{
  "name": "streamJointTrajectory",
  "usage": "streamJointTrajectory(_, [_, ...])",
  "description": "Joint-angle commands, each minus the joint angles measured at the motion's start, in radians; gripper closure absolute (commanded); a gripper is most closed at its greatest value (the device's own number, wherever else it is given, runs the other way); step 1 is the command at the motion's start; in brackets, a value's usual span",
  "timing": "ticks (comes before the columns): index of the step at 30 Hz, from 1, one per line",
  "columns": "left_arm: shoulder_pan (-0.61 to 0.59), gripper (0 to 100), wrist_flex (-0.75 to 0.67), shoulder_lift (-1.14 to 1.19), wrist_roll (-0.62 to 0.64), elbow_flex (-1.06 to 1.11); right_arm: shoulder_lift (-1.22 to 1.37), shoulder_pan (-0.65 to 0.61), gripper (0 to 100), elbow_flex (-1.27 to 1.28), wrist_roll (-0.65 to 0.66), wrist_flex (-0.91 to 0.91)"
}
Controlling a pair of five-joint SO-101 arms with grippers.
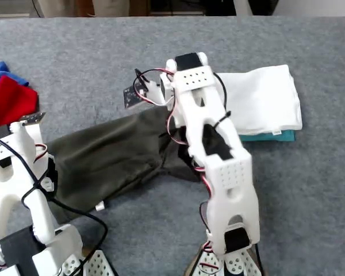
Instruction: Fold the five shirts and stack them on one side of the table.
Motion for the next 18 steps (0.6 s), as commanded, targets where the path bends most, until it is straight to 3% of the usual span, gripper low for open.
streamJointTrajectory(1, [0.002,98,-0.006,-0.028,-0.002,-0.012,0.058,0.013,94.5,-0.142,-0.005,0.023])
streamJointTrajectory(7, [0.002,98,-0.006,-0.019,-0.002,-0.005,0.048,0.024,82.5,-0.166,-0.068,0.021])
streamJointTrajectory(18, [0.002,98,-0.006,-0.027,-0.002,-0.005,-0.166,0.096,82.5,-0.194,-0.126,0.023])
